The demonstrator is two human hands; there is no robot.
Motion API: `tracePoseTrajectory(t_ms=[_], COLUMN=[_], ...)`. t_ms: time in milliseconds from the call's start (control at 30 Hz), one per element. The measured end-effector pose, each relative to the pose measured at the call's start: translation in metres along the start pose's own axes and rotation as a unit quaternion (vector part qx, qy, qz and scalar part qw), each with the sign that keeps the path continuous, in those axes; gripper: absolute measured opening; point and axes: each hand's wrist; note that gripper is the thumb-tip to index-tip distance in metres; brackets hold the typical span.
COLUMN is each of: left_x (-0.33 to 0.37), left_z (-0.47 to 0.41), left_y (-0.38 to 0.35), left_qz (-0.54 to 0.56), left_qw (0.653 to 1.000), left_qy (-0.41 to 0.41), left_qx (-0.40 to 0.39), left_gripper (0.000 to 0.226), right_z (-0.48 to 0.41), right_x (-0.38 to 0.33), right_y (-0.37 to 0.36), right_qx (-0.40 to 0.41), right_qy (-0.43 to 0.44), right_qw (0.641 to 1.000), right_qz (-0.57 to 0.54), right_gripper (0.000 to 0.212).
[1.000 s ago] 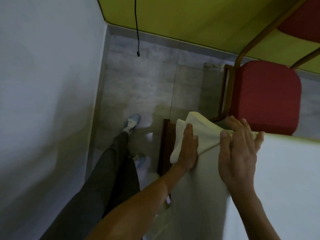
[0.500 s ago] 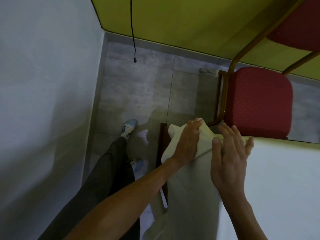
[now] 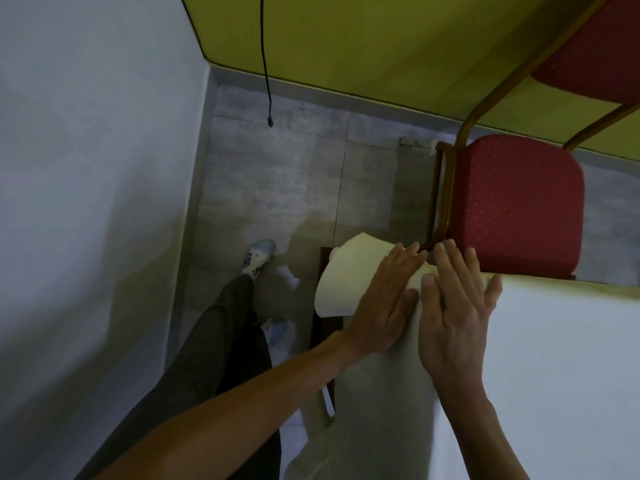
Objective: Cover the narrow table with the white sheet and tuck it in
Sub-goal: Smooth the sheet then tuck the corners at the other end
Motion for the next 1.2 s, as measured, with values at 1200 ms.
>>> tracePoseTrajectory(t_ms=[1200], left_x=[-0.052], left_z=[-0.005], left_y=[-0.014], left_qz=[-0.008], left_qw=[0.999], left_qy=[0.026], left_qx=[0.038], left_gripper=[0.037], right_z=[-0.001], right_x=[0.002], right_y=[-0.001], right_qx=[-0.006], right_qy=[-0.023], right_qw=[1.000], right_qz=[0.008], right_gripper=[0.045])
Point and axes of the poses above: each hand's wrist, its own z-axis away from the middle knuckle, its own y-axis out of the back of the hand, x = y × z, and after that the axes turned 12 degrees about -z, right-handed
